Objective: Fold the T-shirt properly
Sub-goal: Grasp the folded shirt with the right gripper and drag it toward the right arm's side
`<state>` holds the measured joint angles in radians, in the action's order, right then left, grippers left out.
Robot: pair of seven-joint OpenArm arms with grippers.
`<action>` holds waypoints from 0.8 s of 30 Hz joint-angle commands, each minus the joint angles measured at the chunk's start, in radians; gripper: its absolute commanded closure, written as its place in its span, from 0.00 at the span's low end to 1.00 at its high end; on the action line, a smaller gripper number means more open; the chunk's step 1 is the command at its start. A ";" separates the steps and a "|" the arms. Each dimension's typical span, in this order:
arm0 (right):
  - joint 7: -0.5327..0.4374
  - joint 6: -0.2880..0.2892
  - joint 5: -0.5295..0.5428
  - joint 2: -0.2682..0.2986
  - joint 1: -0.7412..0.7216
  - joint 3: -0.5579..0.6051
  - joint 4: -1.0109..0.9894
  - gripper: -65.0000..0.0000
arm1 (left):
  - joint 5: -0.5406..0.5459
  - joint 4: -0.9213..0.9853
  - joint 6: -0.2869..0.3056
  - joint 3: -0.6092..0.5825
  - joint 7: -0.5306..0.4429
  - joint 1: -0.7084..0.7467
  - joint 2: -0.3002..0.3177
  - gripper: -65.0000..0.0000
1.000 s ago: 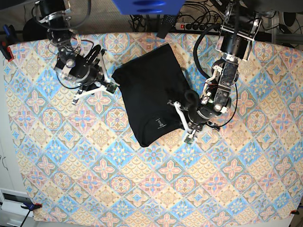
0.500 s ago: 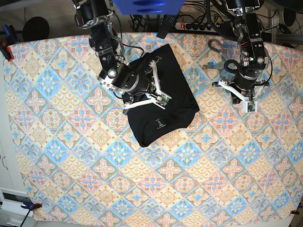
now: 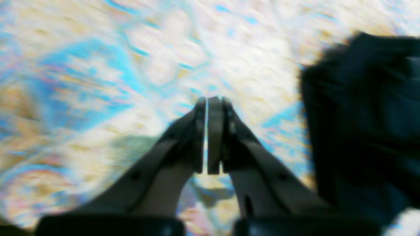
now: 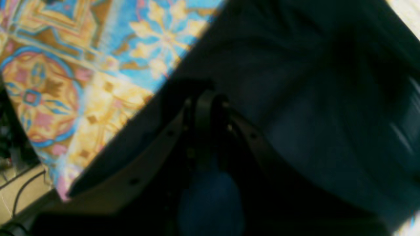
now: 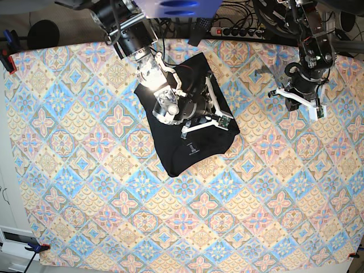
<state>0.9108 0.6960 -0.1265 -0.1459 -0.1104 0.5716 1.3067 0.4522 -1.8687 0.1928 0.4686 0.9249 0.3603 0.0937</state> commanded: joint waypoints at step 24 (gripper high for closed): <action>-0.117 0.002 0.006 0.093 -0.104 -0.276 -0.321 0.96 | 0.135 -0.021 0.000 0.078 0.038 -0.007 0.018 1.00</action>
<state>0.7094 0.7536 -0.0132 -0.0811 -0.2028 0.3054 0.9859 0.5770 -1.8694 0.1875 0.5430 0.9802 0.3580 0.1017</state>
